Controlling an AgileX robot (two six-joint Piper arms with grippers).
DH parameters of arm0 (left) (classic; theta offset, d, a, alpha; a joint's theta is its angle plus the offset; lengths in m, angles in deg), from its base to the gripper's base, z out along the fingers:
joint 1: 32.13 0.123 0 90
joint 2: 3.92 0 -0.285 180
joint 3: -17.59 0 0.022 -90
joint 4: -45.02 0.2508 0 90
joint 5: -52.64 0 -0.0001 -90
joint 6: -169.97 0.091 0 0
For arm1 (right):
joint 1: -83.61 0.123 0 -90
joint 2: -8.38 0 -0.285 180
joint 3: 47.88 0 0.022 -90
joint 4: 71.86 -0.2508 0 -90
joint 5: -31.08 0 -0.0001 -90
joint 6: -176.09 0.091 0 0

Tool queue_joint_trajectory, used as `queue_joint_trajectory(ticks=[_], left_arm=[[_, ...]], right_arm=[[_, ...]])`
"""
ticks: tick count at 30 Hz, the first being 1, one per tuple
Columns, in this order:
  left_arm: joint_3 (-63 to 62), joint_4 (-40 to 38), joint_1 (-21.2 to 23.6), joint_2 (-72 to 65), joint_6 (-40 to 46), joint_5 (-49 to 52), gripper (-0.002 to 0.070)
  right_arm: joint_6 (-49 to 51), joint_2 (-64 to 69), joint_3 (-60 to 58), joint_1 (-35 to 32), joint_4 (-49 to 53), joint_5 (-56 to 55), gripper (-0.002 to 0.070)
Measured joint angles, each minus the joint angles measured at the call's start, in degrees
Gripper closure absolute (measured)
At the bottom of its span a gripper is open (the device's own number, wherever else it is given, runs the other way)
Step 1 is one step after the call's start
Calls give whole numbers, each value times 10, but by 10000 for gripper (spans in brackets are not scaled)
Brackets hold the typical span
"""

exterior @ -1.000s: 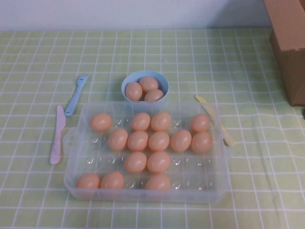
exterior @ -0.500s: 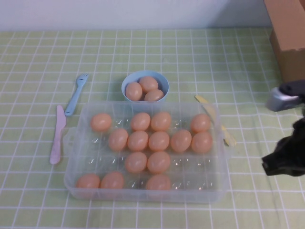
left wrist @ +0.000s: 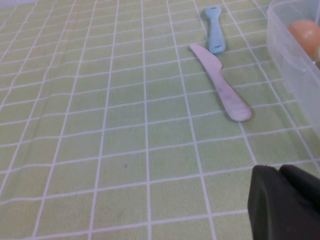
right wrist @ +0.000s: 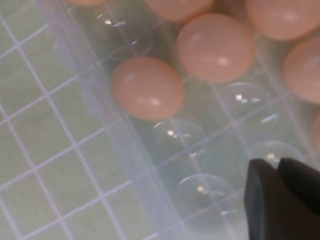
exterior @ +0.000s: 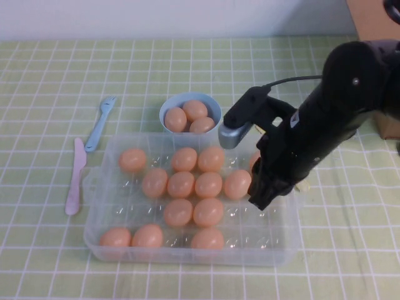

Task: Take an egg out of the egg box
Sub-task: Pick up the egg from the plastic box

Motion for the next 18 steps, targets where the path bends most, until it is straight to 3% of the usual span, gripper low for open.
queue_joint_trajectory(ticks=[3, 8, 10, 13, 18], left_arm=[[0, 0, 0, 0, 0, 0, 680], [0, 0, 0, 0, 0, 0, 680], [0, 0, 0, 0, 0, 0, 680], [0, 0, 0, 0, 0, 0, 680], [0, 0, 0, 0, 0, 0, 680]], right_arm=[[-72, 37, 40, 0, 1, 0, 589], [-240, 78, 76, 0, 2, 0, 319], [-314, 89, 81, 0, 2, -3, 245], [-379, 108, 88, 0, 2, -17, 195], [-429, 143, 110, 0, 7, -30, 178]])
